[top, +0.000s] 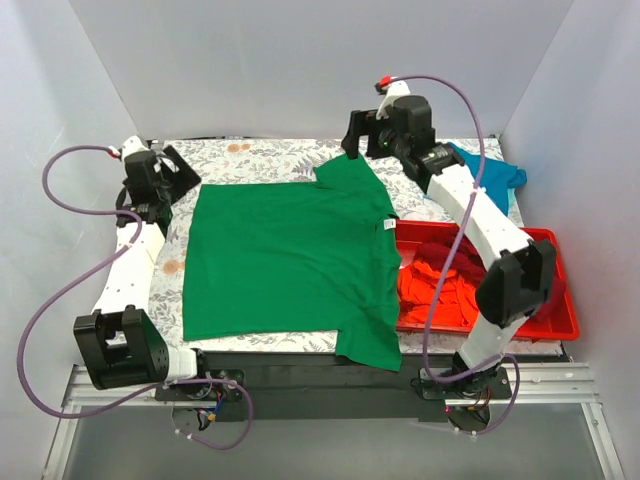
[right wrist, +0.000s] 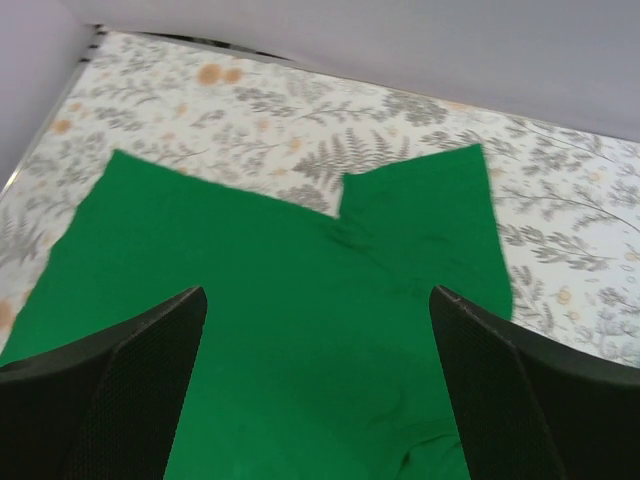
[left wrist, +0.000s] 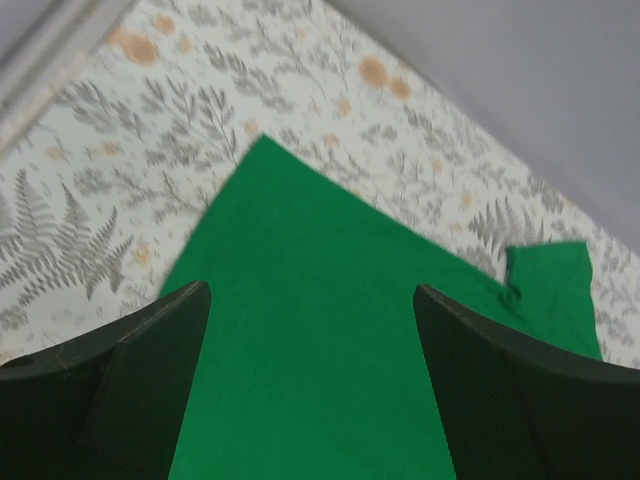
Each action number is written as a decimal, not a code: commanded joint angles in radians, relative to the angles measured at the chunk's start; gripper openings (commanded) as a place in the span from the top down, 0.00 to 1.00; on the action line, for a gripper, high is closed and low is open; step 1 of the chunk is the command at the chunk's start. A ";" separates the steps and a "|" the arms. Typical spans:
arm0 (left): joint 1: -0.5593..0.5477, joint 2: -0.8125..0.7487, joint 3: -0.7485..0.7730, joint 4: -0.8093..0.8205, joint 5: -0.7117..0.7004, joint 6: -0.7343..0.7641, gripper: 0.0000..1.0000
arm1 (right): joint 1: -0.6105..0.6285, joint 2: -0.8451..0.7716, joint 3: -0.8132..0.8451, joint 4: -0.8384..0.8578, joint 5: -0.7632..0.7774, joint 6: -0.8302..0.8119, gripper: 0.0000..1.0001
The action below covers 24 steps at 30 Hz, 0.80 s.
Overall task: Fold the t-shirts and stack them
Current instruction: Flatten the tshirt out, then fold the tshirt
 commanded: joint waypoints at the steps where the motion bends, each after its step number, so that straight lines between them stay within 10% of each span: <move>1: -0.035 0.001 -0.111 -0.036 0.099 -0.013 0.19 | 0.125 -0.085 -0.102 0.050 0.037 -0.035 0.02; 10: -0.233 0.136 -0.169 0.009 0.045 -0.056 0.20 | 0.246 0.003 -0.261 0.030 0.011 0.098 0.03; 24: -0.233 0.388 -0.140 0.033 0.039 -0.056 0.17 | 0.251 0.252 -0.203 -0.019 0.089 0.115 0.05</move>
